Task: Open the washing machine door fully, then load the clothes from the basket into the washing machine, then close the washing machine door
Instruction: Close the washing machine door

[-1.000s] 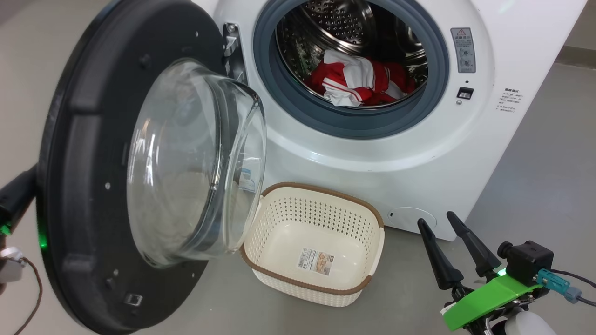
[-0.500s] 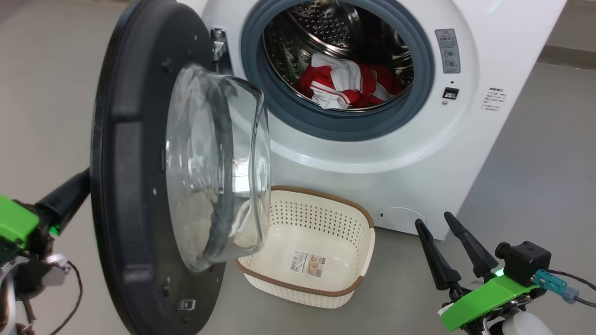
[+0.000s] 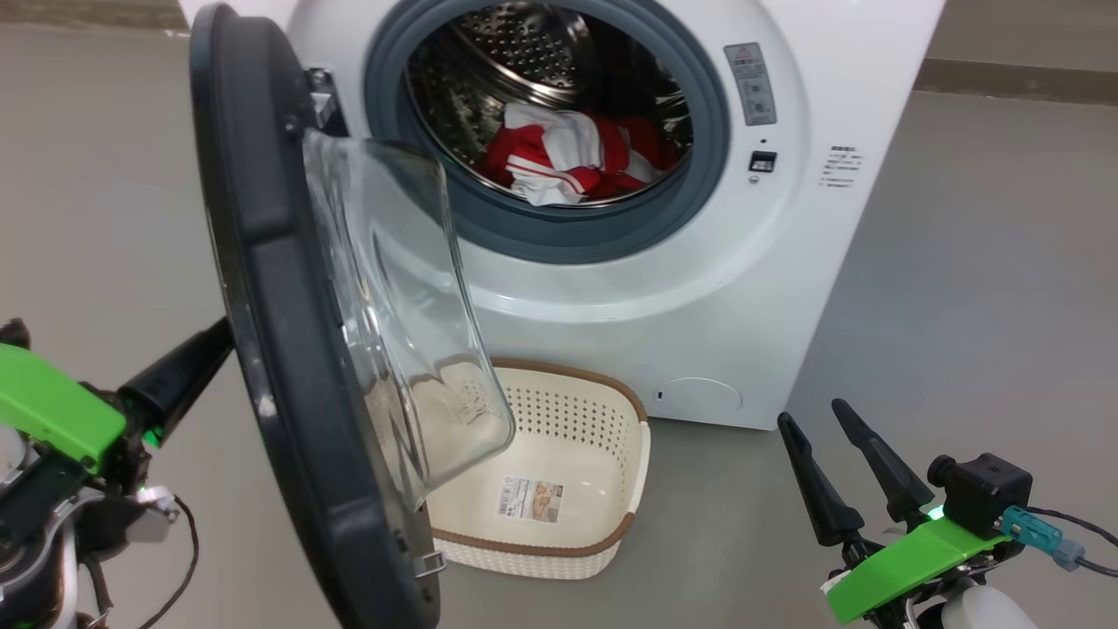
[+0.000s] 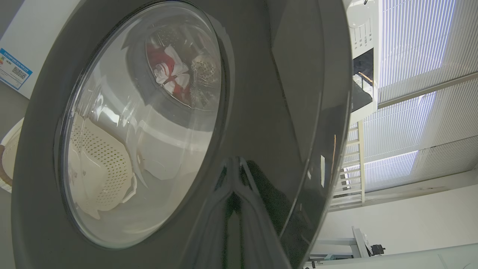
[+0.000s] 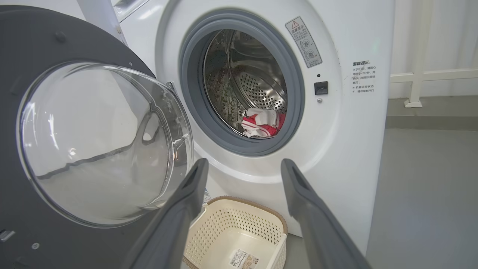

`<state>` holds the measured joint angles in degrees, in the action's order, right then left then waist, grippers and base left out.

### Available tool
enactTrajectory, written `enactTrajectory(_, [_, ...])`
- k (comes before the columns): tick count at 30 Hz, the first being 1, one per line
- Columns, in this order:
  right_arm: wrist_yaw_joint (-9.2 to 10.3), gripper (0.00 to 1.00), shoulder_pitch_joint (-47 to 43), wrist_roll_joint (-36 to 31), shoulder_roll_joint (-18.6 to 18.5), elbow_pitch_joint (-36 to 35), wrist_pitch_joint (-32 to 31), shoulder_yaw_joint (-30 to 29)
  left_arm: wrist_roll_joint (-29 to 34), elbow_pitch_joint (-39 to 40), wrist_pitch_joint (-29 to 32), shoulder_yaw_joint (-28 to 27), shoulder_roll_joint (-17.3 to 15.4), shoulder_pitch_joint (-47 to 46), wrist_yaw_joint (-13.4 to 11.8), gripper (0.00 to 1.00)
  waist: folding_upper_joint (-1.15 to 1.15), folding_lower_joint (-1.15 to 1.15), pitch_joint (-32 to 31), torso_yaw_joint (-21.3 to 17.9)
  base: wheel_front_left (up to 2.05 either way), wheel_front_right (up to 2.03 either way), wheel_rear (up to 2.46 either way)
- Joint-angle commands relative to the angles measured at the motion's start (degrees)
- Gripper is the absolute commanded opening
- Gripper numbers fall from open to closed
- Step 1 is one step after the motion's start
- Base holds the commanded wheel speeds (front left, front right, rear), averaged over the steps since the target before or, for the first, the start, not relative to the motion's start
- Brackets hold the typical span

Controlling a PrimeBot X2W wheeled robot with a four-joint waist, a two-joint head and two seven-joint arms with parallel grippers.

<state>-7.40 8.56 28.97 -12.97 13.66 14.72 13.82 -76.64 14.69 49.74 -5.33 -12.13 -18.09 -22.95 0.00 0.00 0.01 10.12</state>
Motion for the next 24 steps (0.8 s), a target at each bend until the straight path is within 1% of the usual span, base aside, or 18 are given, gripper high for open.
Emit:
enactTrajectory(1, [-0.09, 1.00, 0.9, 0.4, -0.6, -1.3, 0.3, 1.1, 0.3, 2.2, 0.1, -1.0, -0.8, -1.6, 0.2, 0.00, 0.00, 0.00, 0.2, -1.2, 0.00, 0.00, 0.00])
enactTrajectory(9, [-0.09, 1.00, 1.3, 0.5, -0.7, -1.3, 0.3, 1.2, 0.8, 1.5, -0.5, 0.6, 0.3, -2.5, 0.9, 0.00, 0.00, 0.00, 0.6, -4.2, 0.00, 0.00, 0.00])
enactTrajectory(24, [-0.09, 1.00, 1.9, 0.6, -0.6, -1.4, 0.3, 1.1, 1.6, -0.1, -2.4, 1.6, 2.0, -5.2, 2.4, 0.00, 0.00, 0.00, 1.8, -9.3, 0.00, 0.00, 0.00])
